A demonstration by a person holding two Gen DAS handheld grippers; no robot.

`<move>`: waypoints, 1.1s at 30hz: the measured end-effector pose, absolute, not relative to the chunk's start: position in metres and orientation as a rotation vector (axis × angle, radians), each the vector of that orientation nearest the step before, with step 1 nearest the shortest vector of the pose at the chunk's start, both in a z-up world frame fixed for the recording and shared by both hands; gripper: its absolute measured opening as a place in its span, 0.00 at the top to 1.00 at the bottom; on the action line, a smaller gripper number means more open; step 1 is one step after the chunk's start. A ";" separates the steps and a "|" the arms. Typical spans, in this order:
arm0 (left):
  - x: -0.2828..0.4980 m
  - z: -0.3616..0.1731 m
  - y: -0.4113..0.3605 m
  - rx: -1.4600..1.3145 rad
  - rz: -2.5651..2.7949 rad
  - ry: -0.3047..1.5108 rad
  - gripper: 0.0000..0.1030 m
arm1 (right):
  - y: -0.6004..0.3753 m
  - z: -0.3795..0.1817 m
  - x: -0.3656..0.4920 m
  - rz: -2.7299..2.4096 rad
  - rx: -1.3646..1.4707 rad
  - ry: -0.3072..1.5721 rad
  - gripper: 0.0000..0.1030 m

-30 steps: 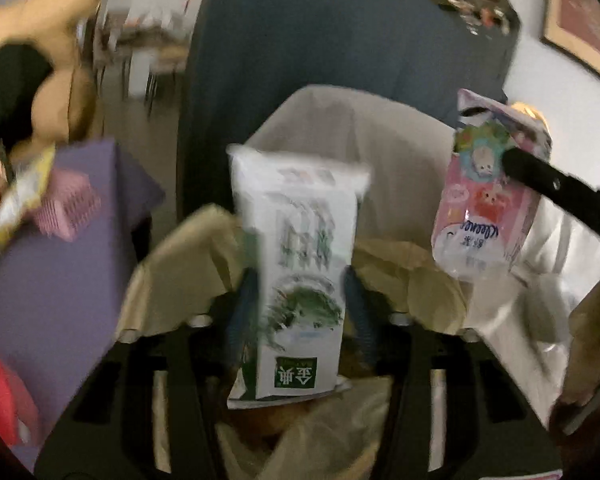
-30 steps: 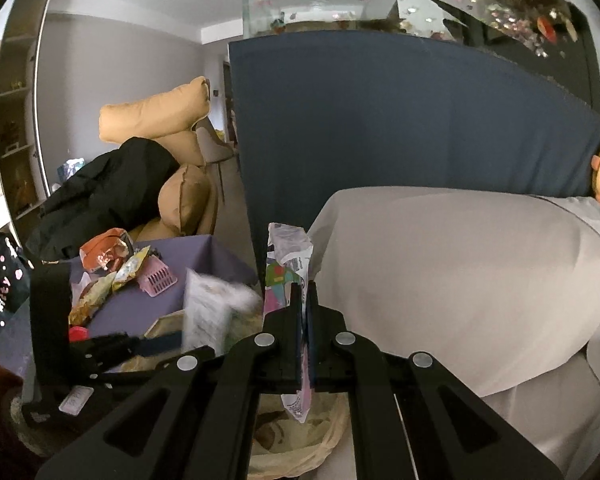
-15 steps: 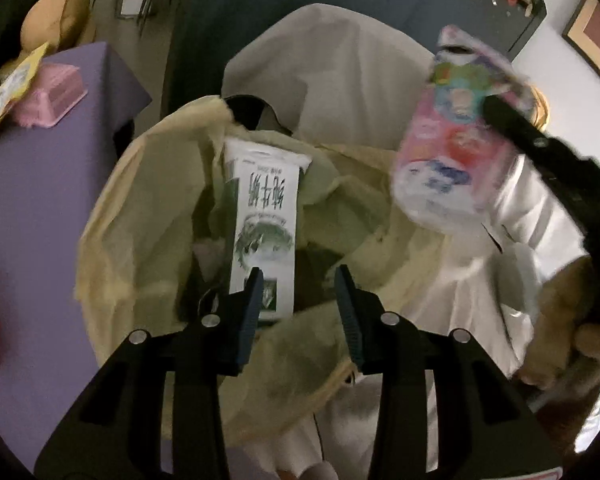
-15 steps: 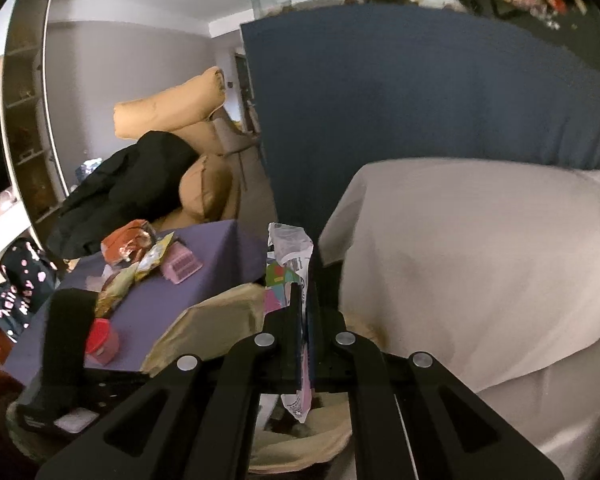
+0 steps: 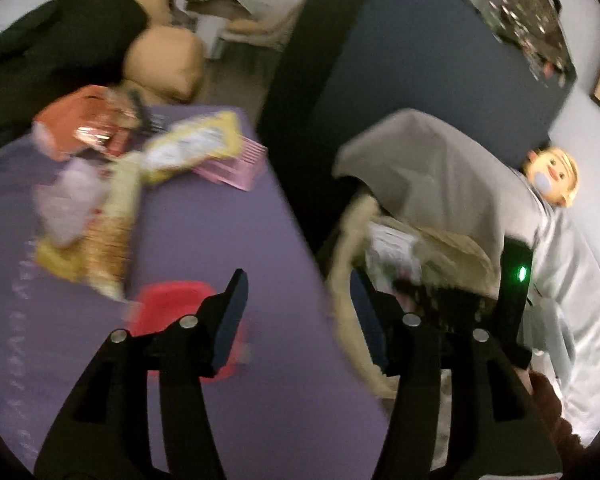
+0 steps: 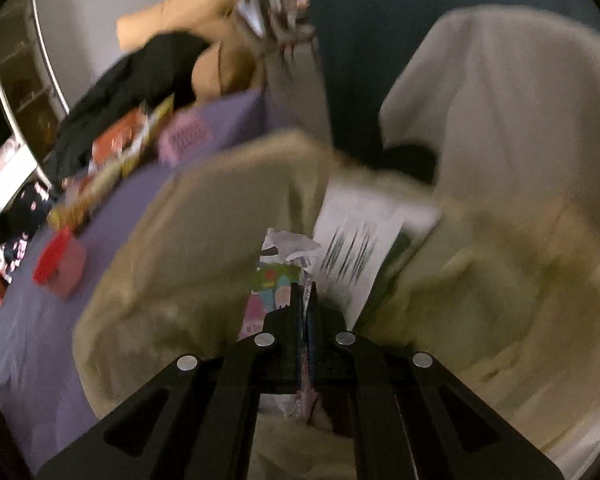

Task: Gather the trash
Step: 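Carry the milk carton and pink snack bag to the trash bag and release both, then grasp the orange snack bag with the left tool while the right tool grasps the yellow-white chip bag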

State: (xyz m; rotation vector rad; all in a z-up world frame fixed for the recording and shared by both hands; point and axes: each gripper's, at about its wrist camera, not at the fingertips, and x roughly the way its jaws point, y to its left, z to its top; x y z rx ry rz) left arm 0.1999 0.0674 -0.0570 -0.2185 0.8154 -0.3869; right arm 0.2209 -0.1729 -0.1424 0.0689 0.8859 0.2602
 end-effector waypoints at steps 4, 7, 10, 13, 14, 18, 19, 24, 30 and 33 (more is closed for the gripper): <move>0.199 -0.055 0.102 -0.233 -0.337 0.793 0.48 | -0.169 -0.156 0.209 0.262 0.057 0.954 0.96; 0.200 -0.059 0.123 -0.247 -0.311 0.790 0.46 | -0.168 -0.157 0.202 0.248 0.041 0.969 0.96; 0.202 -0.064 0.143 -0.261 -0.283 0.798 0.46 | -0.169 -0.151 0.199 0.237 0.020 0.971 0.95; 0.199 -0.067 0.160 -0.277 -0.255 0.792 0.45 | -0.171 -0.139 0.198 0.221 0.011 0.952 0.90; 0.198 -0.068 0.167 -0.284 -0.247 0.787 0.45 | -0.171 -0.133 0.198 0.214 0.012 0.942 0.80; 0.194 -0.071 0.191 -0.316 -0.221 0.773 0.44 | -0.169 -0.106 0.198 0.214 0.025 0.891 0.65; 0.193 -0.071 0.198 -0.325 -0.213 0.770 0.44 | -0.165 -0.096 0.197 0.209 0.018 0.865 0.65; 0.191 -0.075 0.229 -0.369 -0.167 0.753 0.44 | -0.140 -0.052 0.196 0.249 0.008 0.746 0.64; 0.199 -0.075 0.260 -0.369 -0.128 0.717 0.43 | -0.100 -0.021 0.217 0.322 0.006 0.645 0.55; 0.212 -0.073 0.275 -0.367 -0.146 0.680 0.40 | -0.077 -0.015 0.234 0.383 0.002 0.631 0.39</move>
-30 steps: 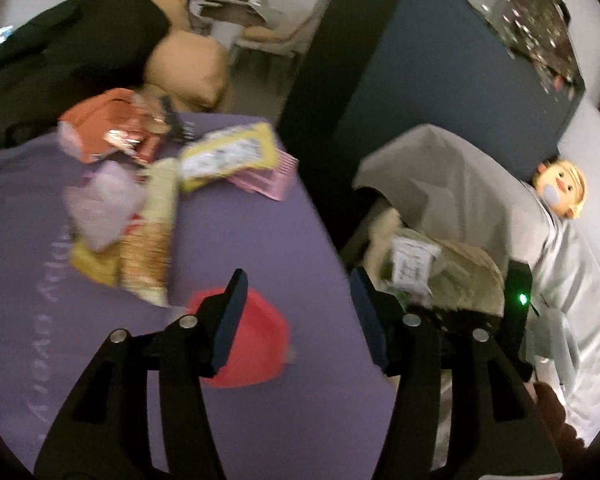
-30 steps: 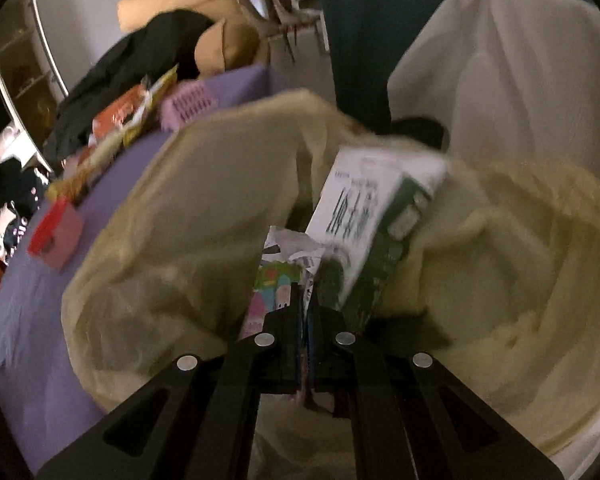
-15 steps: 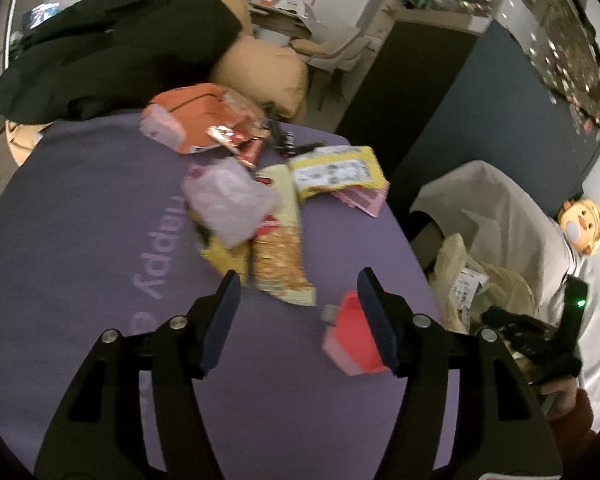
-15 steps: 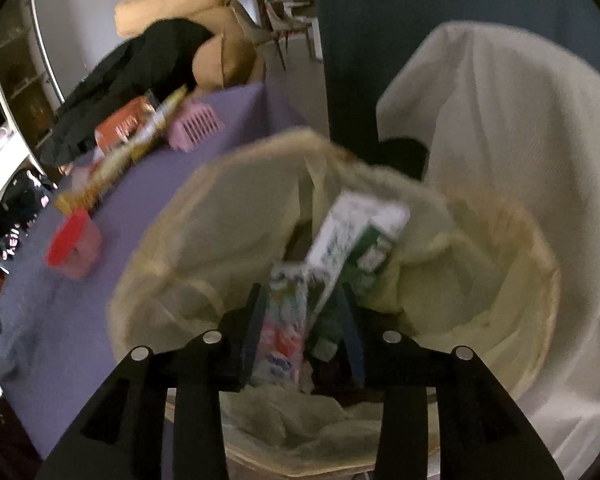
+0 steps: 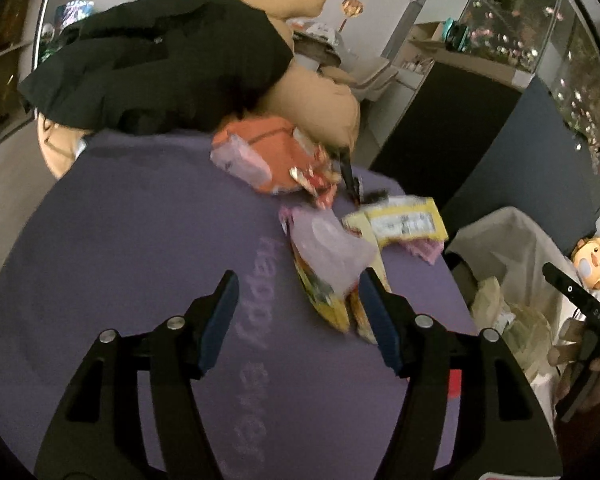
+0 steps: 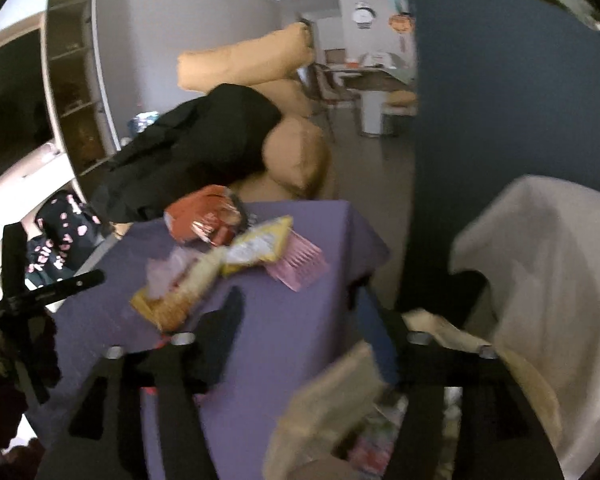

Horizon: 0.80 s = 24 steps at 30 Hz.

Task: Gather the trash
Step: 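Grasp the orange snack bag with the left tool while the right tool grasps the yellow-white chip bag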

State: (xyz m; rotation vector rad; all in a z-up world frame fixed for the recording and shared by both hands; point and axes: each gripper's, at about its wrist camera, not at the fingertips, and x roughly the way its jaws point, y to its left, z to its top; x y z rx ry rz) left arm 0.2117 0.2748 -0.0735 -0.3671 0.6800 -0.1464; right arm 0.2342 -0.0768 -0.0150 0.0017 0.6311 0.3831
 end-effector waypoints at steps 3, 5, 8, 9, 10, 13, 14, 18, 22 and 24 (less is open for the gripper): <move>0.239 -0.071 0.293 -0.376 -0.145 0.653 0.39 | -0.049 -0.018 0.251 0.439 -0.040 0.623 0.39; 0.260 -0.071 0.304 -0.390 -0.125 0.653 0.39 | -0.033 -0.025 0.261 0.455 -0.079 0.652 0.39; 0.305 -0.075 0.320 -0.446 -0.098 0.673 0.38 | -0.015 -0.037 0.279 0.428 -0.130 0.685 0.39; 0.324 -0.079 0.323 -0.462 -0.084 0.696 0.38 | -0.012 -0.041 0.284 0.424 -0.133 0.699 0.39; 0.336 -0.083 0.325 -0.476 -0.069 0.706 0.38 | -0.010 -0.045 0.291 0.428 -0.126 0.713 0.39; 0.377 -0.096 0.326 -0.498 0.008 0.752 0.38 | -0.004 -0.057 0.306 0.418 -0.126 0.744 0.39; 0.387 -0.101 0.326 -0.502 0.026 0.763 0.38 | -0.003 -0.062 0.310 0.421 -0.127 0.763 0.40; 0.419 -0.117 0.321 -0.542 0.045 0.814 0.53 | -0.006 -0.073 0.318 0.419 -0.124 0.807 0.43; 0.422 -0.113 0.315 -0.473 0.020 0.824 0.86 | -0.008 -0.074 0.323 0.390 -0.139 0.806 0.43; 0.411 -0.102 0.318 -0.461 0.008 0.807 0.89 | -0.008 -0.072 0.326 0.382 -0.133 0.804 0.43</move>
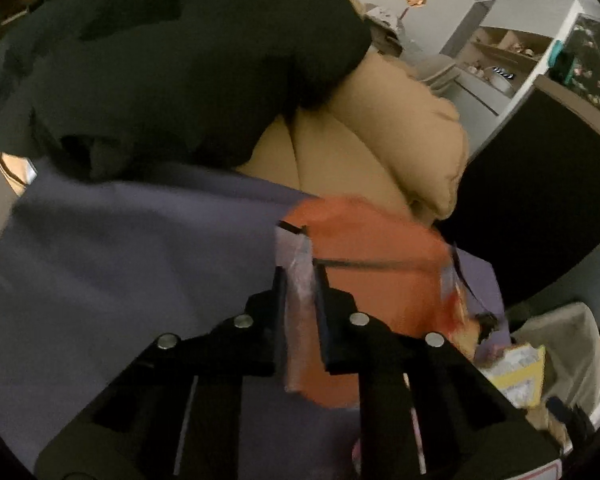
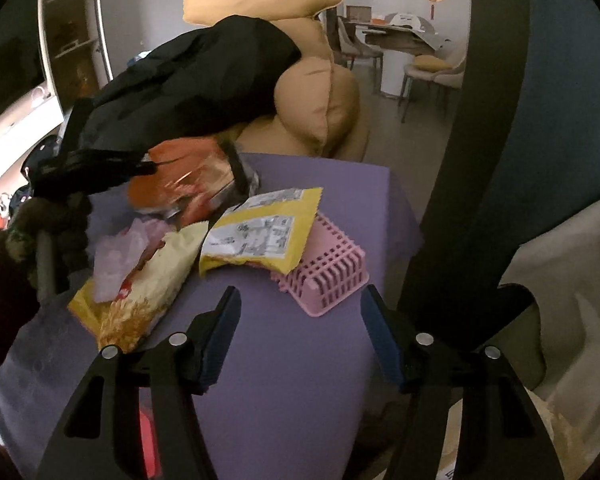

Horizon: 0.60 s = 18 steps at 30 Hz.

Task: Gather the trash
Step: 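Grasp the orange snack bag with the left tool while the right tool grasps the yellow-white chip bag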

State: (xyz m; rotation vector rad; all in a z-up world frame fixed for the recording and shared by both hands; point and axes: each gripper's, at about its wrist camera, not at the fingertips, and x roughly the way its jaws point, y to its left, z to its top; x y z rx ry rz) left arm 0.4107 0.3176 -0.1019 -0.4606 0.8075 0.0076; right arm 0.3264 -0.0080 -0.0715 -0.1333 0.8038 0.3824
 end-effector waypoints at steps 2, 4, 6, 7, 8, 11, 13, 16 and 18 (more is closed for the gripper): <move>0.390 -0.086 0.325 -0.427 -0.002 0.784 0.89 | -0.006 -0.067 0.329 0.393 -0.124 0.797 0.43; 0.371 -0.072 0.332 -0.388 -0.003 0.776 0.89 | -0.001 -0.061 0.332 0.431 -0.123 0.785 0.43; 0.352 -0.064 0.341 -0.368 -0.006 0.785 0.89 | 0.007 -0.054 0.334 0.470 -0.137 0.764 0.43; 0.343 -0.063 0.346 -0.359 -0.005 0.802 0.89 | 0.013 -0.050 0.337 0.498 -0.149 0.749 0.43; 0.337 -0.064 0.349 -0.355 -0.006 0.817 0.89 | 0.019 -0.047 0.342 0.527 -0.161 0.744 0.43; 0.316 -0.074 0.363 -0.363 -0.005 0.865 0.88 | 0.039 -0.047 0.365 0.563 -0.219 0.758 0.43; 0.306 -0.082 0.368 -0.375 -0.013 0.880 0.88 | 0.049 -0.051 0.382 0.558 -0.254 0.770 0.43; 0.291 -0.097 0.373 -0.416 -0.020 0.915 0.88 | 0.060 -0.064 0.403 0.527 -0.304 0.812 0.43; 0.280 -0.104 0.374 -0.427 -0.028 0.928 0.88 | 0.061 -0.071 0.406 0.521 -0.308 0.843 0.43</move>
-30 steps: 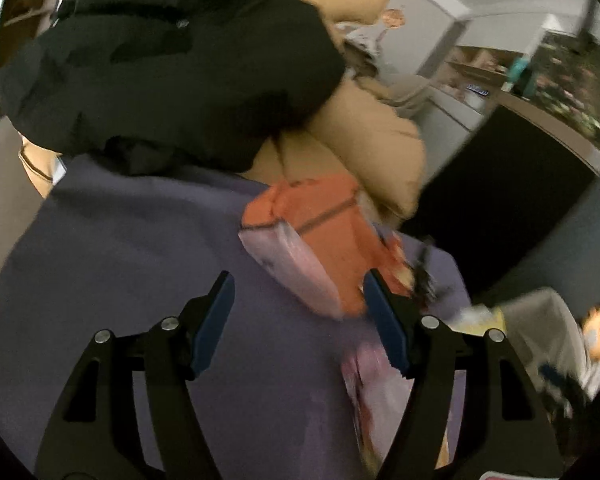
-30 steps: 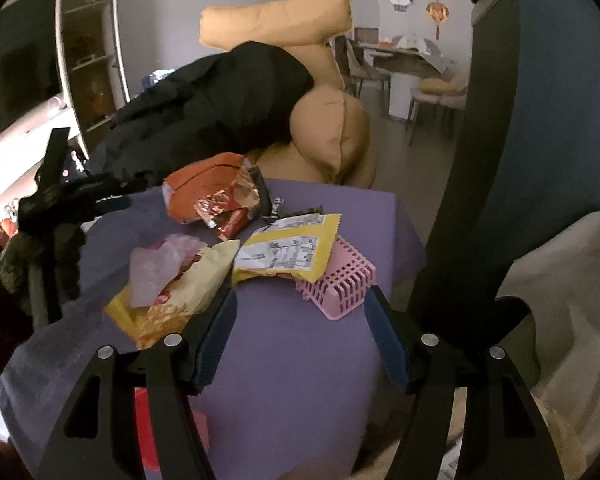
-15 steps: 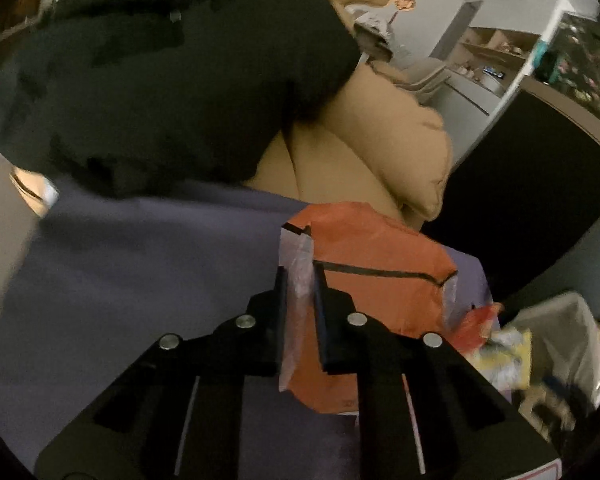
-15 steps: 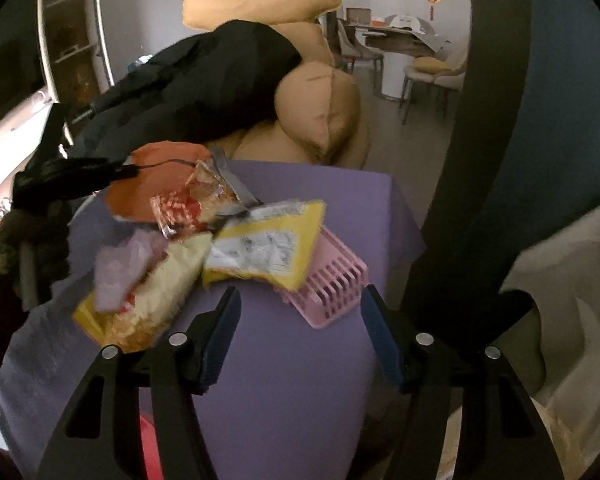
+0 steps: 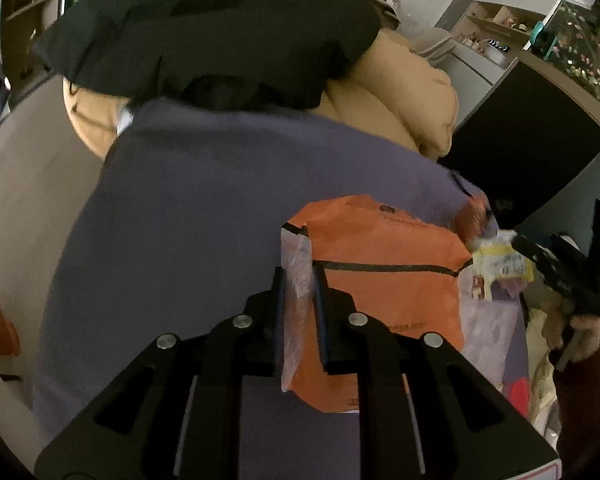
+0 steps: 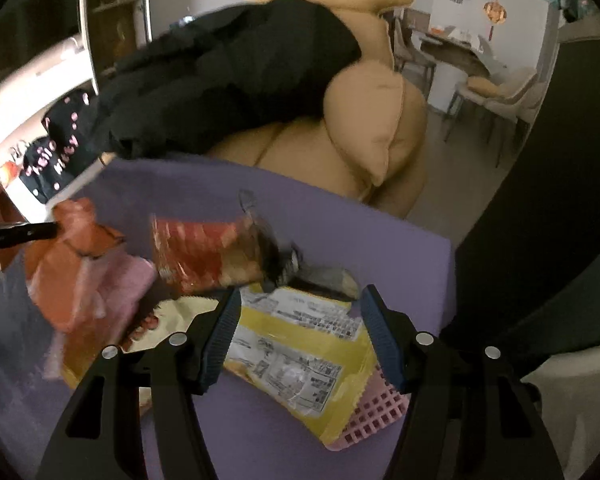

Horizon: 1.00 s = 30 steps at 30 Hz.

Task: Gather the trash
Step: 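Grasp the orange snack bag with the left tool while the right tool grasps the yellow-white chip bag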

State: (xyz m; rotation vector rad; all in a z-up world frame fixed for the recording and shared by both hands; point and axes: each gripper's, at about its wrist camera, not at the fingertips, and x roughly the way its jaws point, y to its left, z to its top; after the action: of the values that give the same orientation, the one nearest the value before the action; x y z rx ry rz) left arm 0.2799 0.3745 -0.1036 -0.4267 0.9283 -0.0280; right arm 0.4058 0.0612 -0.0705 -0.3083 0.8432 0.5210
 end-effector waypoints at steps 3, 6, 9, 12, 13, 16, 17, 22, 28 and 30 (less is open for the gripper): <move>0.271 -0.106 0.370 -0.405 -0.022 0.920 0.87 | 0.056 -0.074 0.397 0.549 -0.248 0.903 0.43; 0.267 -0.106 0.368 -0.385 -0.008 0.906 0.87 | 0.058 -0.076 0.377 0.613 -0.238 0.953 0.43; 0.264 -0.105 0.369 -0.397 -0.004 0.897 0.87 | 0.064 -0.078 0.348 0.678 -0.304 0.991 0.44; 0.262 -0.103 0.368 -0.405 -0.010 0.882 0.87 | 0.066 -0.067 0.329 0.673 -0.371 0.947 0.46; 0.262 -0.102 0.368 -0.406 -0.011 0.879 0.87 | 0.065 -0.063 0.326 0.663 -0.379 0.930 0.46; 0.263 -0.103 0.370 -0.414 -0.006 0.878 0.87 | 0.063 -0.054 0.334 0.631 -0.401 0.883 0.46; 0.263 -0.103 0.371 -0.415 -0.004 0.879 0.87 | 0.064 -0.055 0.338 0.630 -0.405 0.882 0.46; 0.262 -0.106 0.374 -0.421 0.007 0.880 0.87 | 0.086 -0.085 0.361 0.633 -0.445 0.927 0.46; 0.260 -0.110 0.372 -0.388 0.010 0.897 0.87 | 0.087 -0.114 0.378 0.566 -0.388 0.982 0.50; 0.260 -0.110 0.371 -0.384 0.011 0.892 0.87 | 0.087 -0.114 0.377 0.570 -0.384 0.984 0.62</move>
State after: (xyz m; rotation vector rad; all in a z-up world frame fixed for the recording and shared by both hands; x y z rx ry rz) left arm 0.2598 0.3706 -0.1096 -0.3835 0.8920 0.0105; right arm 0.3765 0.0870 -0.1141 -0.3842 0.9838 0.5702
